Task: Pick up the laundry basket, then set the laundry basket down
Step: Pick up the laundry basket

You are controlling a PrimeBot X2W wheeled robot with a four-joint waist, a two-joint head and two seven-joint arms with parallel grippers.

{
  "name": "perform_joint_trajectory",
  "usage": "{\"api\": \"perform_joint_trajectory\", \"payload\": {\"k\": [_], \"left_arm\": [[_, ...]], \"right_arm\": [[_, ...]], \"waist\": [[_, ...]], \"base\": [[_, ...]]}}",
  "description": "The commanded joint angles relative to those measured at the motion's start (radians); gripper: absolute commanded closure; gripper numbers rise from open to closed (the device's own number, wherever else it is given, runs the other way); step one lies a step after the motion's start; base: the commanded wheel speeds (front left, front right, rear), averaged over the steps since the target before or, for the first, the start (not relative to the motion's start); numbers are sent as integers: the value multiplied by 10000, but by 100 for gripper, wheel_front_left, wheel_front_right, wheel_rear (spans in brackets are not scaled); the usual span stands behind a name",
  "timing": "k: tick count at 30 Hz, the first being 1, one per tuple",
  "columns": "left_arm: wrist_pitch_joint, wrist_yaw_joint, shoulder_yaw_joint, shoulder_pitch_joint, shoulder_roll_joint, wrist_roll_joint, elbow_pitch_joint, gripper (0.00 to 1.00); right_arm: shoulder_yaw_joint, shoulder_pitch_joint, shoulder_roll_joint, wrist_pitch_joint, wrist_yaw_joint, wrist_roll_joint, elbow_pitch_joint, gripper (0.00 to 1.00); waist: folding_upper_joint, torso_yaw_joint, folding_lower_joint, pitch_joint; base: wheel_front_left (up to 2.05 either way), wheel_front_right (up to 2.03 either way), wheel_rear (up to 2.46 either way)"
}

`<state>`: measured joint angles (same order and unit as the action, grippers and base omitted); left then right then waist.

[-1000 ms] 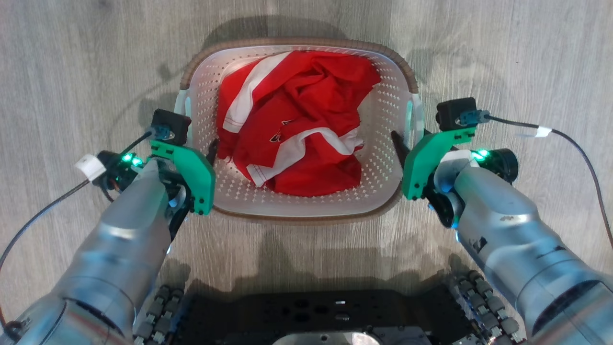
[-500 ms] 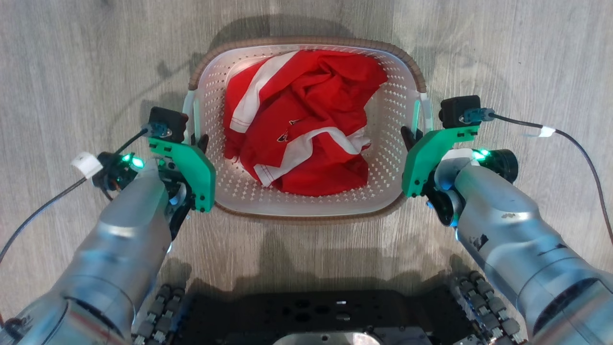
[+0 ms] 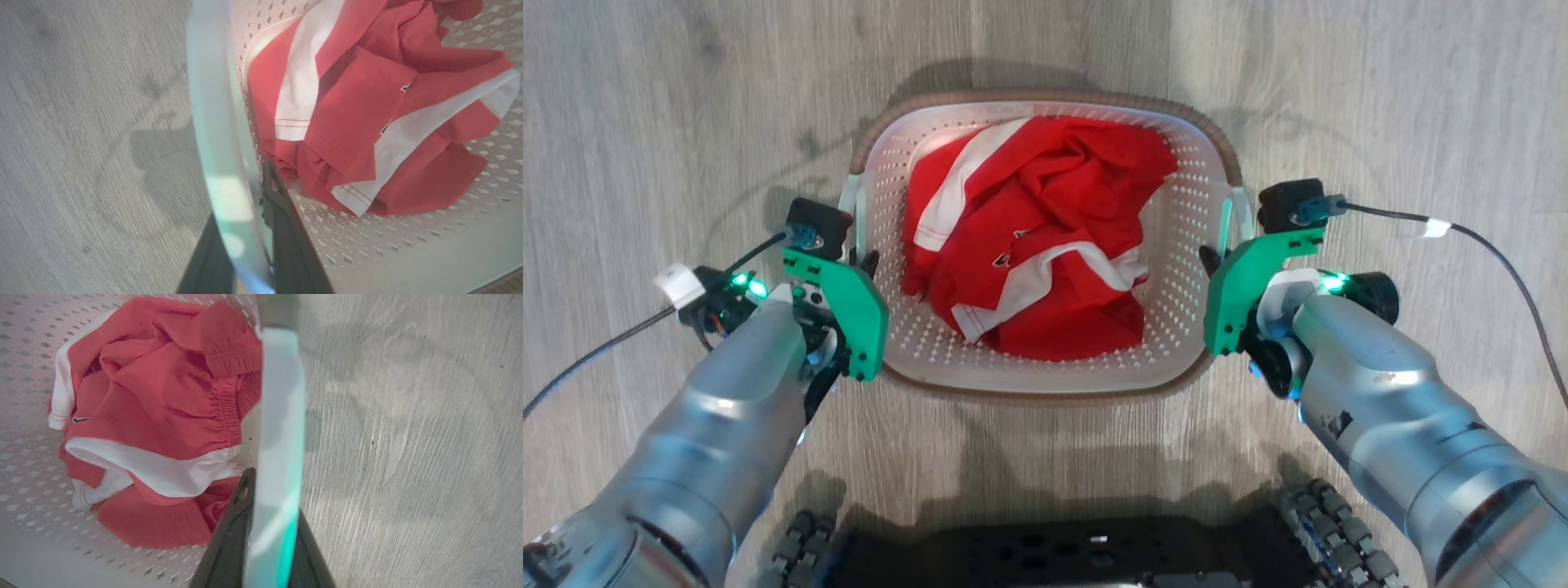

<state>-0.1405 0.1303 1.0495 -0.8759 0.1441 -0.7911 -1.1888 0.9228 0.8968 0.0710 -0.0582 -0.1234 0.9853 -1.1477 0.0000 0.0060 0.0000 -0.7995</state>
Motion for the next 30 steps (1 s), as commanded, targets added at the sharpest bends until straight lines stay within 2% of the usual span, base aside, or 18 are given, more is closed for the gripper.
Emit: {"api": "perform_joint_trajectory", "payload": {"k": [1,16,21,30], "left_arm": [[36,4,148,361,316,-8,207,100],[1373,4,1797,967,1102,-1185,1418,100],[1960,4,2076,1342,1425,-1595,2002,100],[2410,4,2257,1931,1924,-1725,2641,100]], "right_arm": [[318,-484,-208,123,-73,-4,312,100],[1397,-865,-208,1773,-73,475,900,100],[1675,-1132,-208,2234,-73,674,1062,100],[2128,-1614,-208,2905,-73,889,1231,100]], "waist": [[0,-63,0,208],[0,-201,0,1943],[0,-262,0,2629],[0,-236,0,3749]], "base": [[0,0,0],[0,0,0],[0,0,0],[0,0,0]]}}
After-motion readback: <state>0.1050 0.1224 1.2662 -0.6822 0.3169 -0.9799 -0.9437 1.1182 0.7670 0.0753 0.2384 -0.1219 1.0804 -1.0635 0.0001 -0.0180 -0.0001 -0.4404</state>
